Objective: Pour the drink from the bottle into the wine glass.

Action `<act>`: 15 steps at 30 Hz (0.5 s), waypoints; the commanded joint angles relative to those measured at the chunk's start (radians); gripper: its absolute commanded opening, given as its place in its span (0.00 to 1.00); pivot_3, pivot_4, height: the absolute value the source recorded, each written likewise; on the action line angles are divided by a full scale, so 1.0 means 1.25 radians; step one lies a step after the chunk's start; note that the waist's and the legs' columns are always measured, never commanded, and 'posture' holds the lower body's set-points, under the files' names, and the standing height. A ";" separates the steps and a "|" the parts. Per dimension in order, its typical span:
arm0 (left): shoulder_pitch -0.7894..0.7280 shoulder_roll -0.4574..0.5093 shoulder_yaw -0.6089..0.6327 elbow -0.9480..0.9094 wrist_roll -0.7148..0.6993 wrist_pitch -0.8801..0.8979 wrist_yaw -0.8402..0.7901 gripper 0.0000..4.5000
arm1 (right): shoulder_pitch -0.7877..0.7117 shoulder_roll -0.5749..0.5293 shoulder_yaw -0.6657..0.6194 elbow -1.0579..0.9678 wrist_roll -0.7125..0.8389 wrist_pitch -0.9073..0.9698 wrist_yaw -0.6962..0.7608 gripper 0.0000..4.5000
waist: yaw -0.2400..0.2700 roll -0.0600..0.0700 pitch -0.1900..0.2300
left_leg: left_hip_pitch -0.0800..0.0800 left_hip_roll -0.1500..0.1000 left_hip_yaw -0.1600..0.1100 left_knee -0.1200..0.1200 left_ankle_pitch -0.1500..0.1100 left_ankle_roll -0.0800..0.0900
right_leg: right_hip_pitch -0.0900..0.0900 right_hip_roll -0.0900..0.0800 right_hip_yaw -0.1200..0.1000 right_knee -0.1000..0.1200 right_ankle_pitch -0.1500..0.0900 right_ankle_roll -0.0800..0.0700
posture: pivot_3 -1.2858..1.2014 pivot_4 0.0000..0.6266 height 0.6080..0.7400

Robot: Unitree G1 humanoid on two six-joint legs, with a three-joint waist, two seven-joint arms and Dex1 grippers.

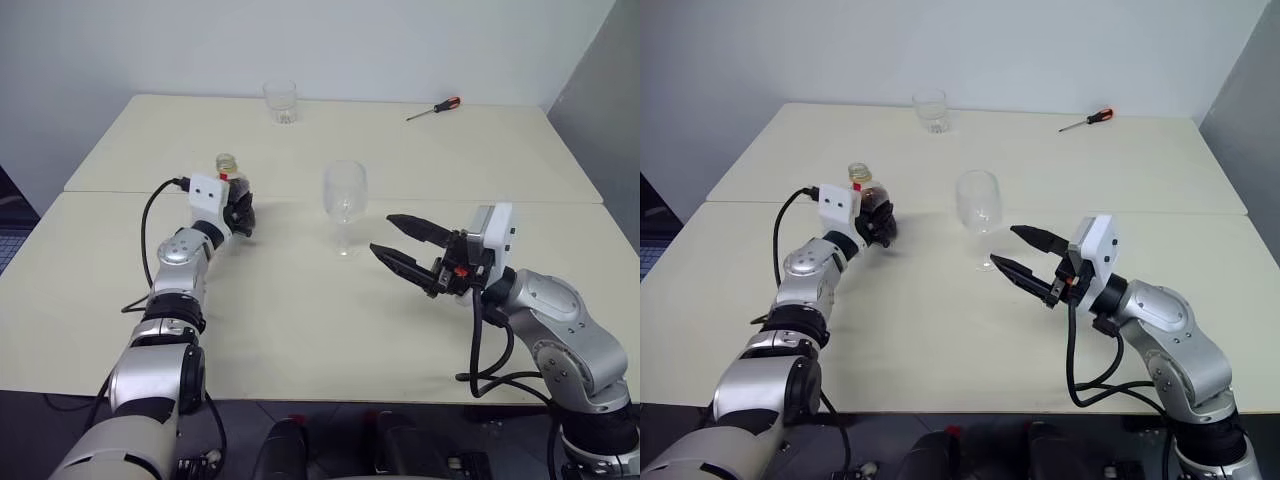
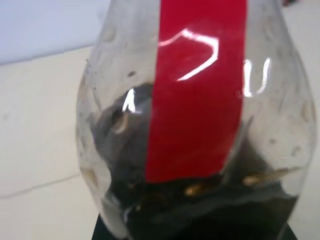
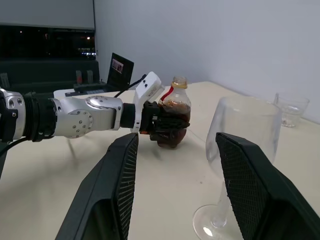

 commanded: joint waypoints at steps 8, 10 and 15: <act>-0.262 0.043 -0.142 0.013 0.126 -0.143 -0.166 0.22 | -0.153 -0.012 -0.023 0.078 -0.009 0.056 -0.031 0.59 | 0.000 0.000 0.000 | -0.001 -0.001 0.001 0.000 0.000 0.000 | -0.001 0.000 0.000 0.000 0.000 0.000 | 0.52 0.24 1.00; -0.294 0.042 -0.168 0.037 0.156 -0.194 -0.177 0.22 | -0.175 -0.010 -0.028 0.101 -0.010 0.062 -0.035 0.59 | 0.000 0.000 0.000 | 0.000 -0.001 0.001 0.000 0.000 0.000 | -0.001 0.000 0.000 0.000 0.000 0.000 | 0.52 0.24 1.00; -0.355 0.044 -0.228 0.100 0.230 -0.306 -0.172 0.22 | -0.214 -0.006 -0.039 0.133 -0.002 0.082 -0.048 0.59 | -0.004 0.000 0.000 | 0.000 -0.001 0.003 -0.001 0.000 0.000 | -0.001 0.000 0.000 0.000 0.000 0.000 | 0.52 0.24 1.00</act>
